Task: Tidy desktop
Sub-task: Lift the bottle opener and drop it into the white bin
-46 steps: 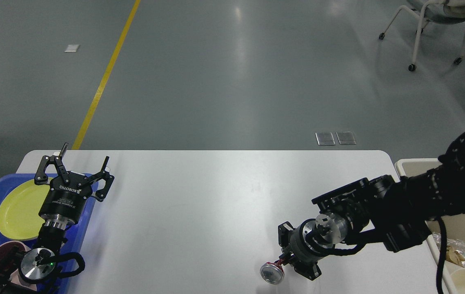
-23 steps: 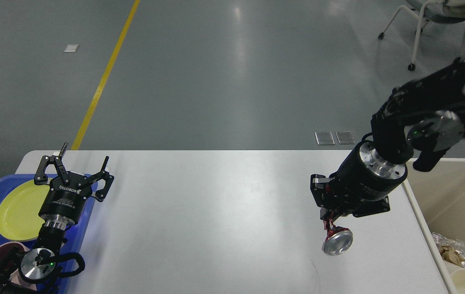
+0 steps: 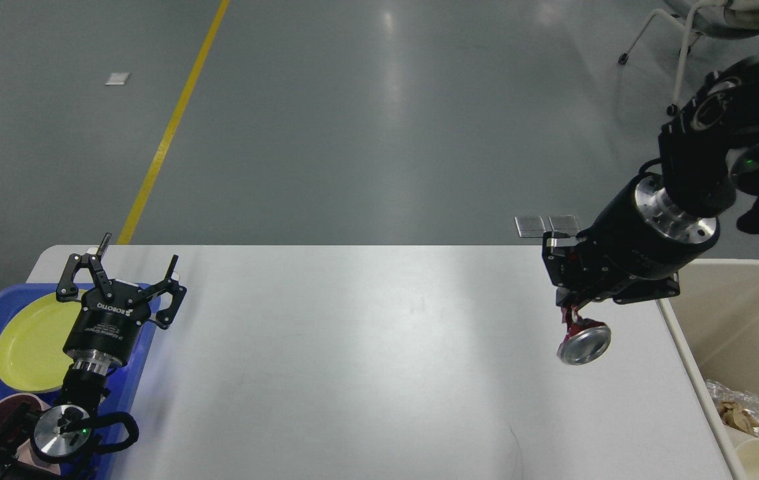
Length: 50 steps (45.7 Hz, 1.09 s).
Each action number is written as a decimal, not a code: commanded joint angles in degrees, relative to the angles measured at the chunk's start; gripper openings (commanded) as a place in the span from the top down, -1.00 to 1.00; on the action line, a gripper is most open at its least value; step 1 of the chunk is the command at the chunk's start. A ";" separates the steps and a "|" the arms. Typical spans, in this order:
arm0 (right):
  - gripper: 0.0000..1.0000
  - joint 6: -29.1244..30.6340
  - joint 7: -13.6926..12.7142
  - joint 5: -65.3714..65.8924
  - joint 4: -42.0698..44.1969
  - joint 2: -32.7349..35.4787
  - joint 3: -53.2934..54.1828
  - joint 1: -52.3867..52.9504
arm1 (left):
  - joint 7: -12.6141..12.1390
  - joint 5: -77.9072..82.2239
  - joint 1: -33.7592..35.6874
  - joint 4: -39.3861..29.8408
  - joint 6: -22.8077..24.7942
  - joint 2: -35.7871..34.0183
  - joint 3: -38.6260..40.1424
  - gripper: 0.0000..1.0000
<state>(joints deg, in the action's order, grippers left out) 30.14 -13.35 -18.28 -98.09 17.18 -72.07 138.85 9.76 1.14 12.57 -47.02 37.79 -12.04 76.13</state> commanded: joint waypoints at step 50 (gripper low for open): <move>1.00 -25.30 7.64 9.92 91.23 9.19 19.52 -97.53 | 0.00 0.00 0.00 0.00 0.00 0.00 -0.01 -0.93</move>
<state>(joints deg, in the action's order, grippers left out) 10.48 -6.32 -9.57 -11.25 30.63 -51.22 47.53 9.76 1.14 12.57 -47.02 37.79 -12.04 76.11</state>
